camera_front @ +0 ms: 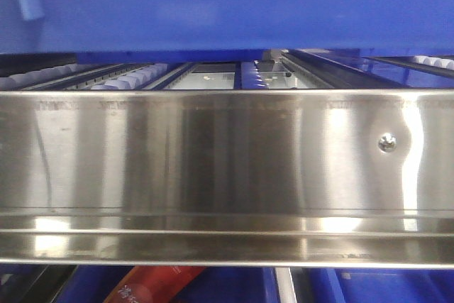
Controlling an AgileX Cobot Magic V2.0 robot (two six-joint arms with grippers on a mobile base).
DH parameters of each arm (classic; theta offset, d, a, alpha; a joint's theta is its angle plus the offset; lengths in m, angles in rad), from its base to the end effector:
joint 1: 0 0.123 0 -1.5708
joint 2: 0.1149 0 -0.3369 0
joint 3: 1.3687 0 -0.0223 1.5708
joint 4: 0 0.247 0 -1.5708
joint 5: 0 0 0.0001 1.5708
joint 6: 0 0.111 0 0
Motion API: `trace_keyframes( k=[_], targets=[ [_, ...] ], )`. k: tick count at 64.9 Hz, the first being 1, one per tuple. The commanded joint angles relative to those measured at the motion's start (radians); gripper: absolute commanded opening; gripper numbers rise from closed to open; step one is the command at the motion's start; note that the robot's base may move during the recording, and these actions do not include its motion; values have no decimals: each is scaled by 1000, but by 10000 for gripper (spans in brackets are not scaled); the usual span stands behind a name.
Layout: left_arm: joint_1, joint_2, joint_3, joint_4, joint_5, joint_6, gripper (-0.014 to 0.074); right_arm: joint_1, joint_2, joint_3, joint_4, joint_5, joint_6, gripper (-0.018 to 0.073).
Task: Move blue bin to conveyor side
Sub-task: 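Lift and pull the blue bin off the roller shelf with both grippers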
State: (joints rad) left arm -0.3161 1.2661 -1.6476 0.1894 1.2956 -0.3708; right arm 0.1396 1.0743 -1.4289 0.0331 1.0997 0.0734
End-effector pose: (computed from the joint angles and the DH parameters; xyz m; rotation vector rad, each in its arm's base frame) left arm 0.2163 -0.0496 0.5053 -0.0884 2.3753 -0.0851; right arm 0.1739 0.0277 0.4935 -0.0733 2.2316 0.1575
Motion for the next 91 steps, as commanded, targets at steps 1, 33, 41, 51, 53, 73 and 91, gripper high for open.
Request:
trace_keyframes(
  k=[1,33,41,51,53,73,91],
  targets=[
    [-4,-48,10,24,-75,-4,-19,-5,-22,-14,-12,-109,-14,-88],
    [-4,-63,10,42,-75,-4,-19,-5,-22,-14,-12,-106,-14,-88],
    [-4,-63,10,42,-75,-4,-19,-5,-22,-14,-12,-106,-14,-88],
    [-4,-63,10,42,-75,-4,-19,-5,-22,-14,-12,-109,-14,-88],
    [-4,-63,10,42,-75,-4,-19,-5,-22,-14,-12,-110,-14,-88],
    [-4,-63,10,42,-75,-4,-19,-5,-22,-14,-12,-121,-14,-88],
    [-4,-63,10,42,-75,-4,-19,-5,-22,-14,-12,-121,-14,-88]
  ],
)
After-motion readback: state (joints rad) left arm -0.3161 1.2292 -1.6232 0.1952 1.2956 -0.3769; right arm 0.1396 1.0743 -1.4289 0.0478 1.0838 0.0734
